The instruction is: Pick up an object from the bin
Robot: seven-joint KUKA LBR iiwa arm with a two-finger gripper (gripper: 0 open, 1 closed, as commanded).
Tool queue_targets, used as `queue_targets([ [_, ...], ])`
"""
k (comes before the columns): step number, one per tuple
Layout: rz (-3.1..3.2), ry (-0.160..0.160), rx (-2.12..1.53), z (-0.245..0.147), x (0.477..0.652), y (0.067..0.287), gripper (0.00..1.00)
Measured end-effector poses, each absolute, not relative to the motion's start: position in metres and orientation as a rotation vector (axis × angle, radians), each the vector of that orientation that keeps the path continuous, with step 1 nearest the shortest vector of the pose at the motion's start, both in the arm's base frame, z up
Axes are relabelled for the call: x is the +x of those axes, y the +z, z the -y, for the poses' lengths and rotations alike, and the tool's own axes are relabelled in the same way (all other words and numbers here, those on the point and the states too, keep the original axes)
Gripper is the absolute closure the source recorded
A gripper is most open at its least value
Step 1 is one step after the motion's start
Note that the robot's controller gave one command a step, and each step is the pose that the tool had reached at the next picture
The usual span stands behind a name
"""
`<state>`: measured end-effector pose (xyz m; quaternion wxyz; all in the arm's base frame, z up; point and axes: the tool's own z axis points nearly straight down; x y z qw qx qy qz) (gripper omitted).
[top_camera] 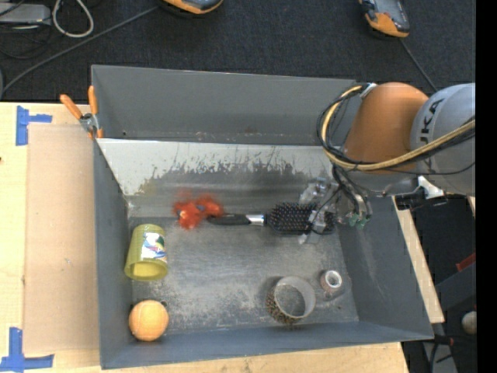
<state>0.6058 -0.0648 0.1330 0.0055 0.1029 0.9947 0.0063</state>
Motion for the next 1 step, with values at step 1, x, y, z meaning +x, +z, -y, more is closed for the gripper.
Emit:
queue_targets([
  [1,-3.112,0.023,0.316,0.075,0.613,0.2157,1.0],
])
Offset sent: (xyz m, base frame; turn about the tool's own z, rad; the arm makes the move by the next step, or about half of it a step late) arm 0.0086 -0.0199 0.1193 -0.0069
